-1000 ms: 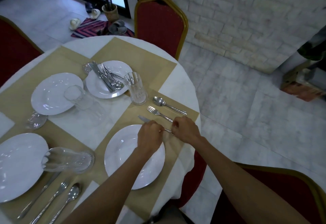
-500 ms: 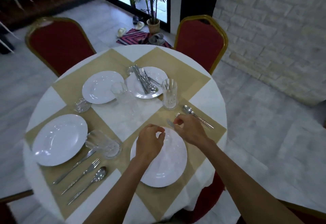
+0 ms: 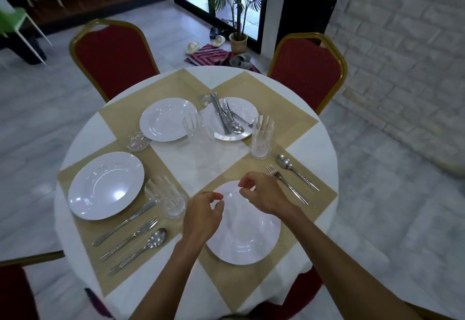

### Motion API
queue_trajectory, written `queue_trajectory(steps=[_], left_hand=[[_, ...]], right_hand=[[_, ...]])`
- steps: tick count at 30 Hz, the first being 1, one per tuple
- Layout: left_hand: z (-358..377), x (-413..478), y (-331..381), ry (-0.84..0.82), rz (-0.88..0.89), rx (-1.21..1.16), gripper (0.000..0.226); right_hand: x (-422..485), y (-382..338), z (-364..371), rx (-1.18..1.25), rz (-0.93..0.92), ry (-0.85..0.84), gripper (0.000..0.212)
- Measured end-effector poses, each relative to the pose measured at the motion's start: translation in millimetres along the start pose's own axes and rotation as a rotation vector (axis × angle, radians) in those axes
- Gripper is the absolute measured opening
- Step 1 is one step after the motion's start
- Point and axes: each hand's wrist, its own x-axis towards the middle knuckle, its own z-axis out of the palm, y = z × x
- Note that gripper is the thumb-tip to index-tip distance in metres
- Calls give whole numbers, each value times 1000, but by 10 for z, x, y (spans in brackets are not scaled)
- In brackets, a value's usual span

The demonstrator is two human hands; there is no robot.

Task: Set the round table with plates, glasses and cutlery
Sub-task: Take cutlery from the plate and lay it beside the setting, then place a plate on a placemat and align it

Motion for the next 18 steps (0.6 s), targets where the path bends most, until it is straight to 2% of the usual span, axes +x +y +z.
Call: queue_trajectory(steps=[12,18], left_hand=[[-127,-406,-89,-144,177,-85,23],[-42,-956,-41,-272,187,-79,25]], right_hand=[[-799,-320,14,-18,124,83,16],[-1441,-291,74,-16,179,71,15]])
